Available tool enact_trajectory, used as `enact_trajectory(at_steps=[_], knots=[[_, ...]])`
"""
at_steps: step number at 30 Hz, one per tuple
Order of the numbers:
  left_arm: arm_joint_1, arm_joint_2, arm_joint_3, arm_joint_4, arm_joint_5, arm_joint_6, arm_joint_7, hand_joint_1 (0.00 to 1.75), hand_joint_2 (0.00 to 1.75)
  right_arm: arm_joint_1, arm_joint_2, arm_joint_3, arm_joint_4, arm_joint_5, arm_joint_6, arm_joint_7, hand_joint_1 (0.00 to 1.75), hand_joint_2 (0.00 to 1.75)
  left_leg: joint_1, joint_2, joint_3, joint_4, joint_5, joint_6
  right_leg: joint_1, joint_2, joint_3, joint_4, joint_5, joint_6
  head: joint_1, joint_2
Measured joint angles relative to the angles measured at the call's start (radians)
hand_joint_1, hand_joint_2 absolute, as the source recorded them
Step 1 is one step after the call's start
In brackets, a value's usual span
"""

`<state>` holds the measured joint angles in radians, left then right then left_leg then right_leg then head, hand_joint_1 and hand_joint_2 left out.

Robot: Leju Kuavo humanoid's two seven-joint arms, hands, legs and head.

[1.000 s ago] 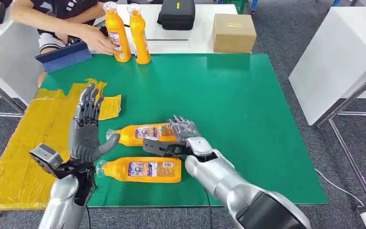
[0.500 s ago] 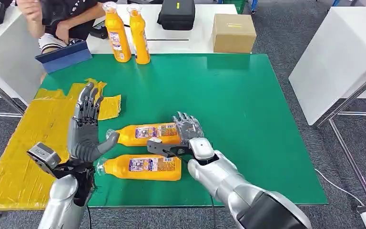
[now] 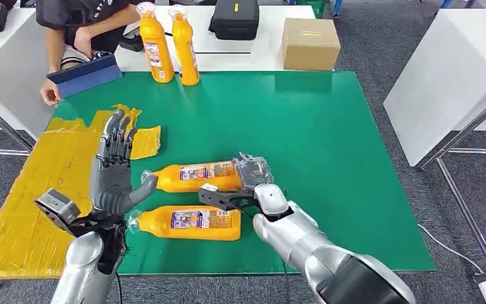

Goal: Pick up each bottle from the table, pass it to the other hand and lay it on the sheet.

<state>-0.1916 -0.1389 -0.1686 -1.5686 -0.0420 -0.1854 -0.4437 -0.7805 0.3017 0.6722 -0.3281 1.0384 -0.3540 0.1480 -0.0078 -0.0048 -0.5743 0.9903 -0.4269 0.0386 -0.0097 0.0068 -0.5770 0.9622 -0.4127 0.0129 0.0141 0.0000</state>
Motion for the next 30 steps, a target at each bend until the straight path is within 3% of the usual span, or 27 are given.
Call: enact_trajectory(at_steps=[2,3,4,30], knots=[[0.007,0.0,0.0,-0.009,0.0,0.0,0.0,0.0,1.75,0.001,-0.004,0.0,0.0,0.011,-0.018,-0.006,1.45,1.75,0.0,0.0,0.001,0.0,0.0,0.0,0.0,0.0,0.0,0.0,0.0,0.0,0.0,0.0],[0.009,0.0,0.0,-0.011,0.0,-0.002,-0.001,0.0,1.75,0.001,-0.006,0.0,0.0,0.016,-0.025,-0.01,1.12,1.75,0.0,0.0,0.001,0.0,0.0,0.0,0.0,0.0,0.0,0.0,0.0,0.0,0.0,0.0],[0.01,0.0,0.0,-0.011,0.0,-0.003,-0.001,0.0,1.75,0.001,-0.006,0.0,0.0,0.017,-0.027,-0.011,0.02,1.75,0.0,0.0,0.001,0.0,0.0,0.0,0.0,0.0,0.0,0.0,0.0,0.0,0.0,0.0],[0.017,0.0,0.0,-0.013,0.002,-0.012,-0.011,0.0,1.75,0.023,-0.021,0.0,0.002,0.035,-0.032,-0.021,0.0,1.75,0.0,0.0,0.002,0.0,0.001,-0.001,0.0,0.0,0.0,0.0,0.002,-0.003,0.0,0.0]])
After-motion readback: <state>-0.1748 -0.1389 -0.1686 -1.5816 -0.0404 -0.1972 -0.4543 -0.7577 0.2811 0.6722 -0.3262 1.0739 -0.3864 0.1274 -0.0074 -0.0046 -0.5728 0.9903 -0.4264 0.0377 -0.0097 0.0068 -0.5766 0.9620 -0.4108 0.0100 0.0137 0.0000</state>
